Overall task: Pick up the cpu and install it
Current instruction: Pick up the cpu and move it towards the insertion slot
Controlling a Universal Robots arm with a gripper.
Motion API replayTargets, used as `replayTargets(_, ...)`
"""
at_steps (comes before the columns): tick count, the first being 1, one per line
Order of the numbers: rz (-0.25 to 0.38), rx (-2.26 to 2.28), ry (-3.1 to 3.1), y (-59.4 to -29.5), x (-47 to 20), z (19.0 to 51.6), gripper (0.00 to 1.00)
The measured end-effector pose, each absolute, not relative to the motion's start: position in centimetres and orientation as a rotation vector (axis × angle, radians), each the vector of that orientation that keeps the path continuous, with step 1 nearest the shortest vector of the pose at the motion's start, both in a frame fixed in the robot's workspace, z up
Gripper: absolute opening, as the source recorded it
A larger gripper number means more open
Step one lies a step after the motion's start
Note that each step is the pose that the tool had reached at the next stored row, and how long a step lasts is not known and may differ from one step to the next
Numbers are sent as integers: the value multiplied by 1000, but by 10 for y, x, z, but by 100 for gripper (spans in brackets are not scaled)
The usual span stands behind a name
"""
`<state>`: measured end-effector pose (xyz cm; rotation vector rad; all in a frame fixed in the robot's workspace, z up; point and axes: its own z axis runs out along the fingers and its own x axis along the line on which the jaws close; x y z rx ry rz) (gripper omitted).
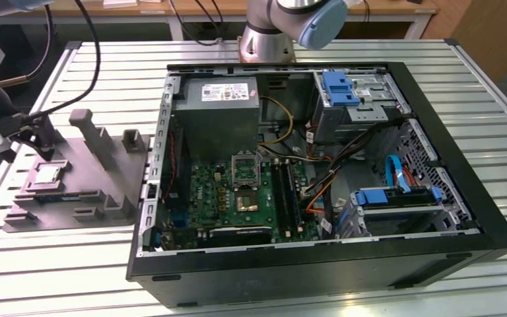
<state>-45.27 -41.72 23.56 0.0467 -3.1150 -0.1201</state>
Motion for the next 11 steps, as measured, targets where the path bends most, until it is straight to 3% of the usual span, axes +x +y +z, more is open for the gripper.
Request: replayTargets(11, -97, -1, -3123, -417, -453, 218, 65)
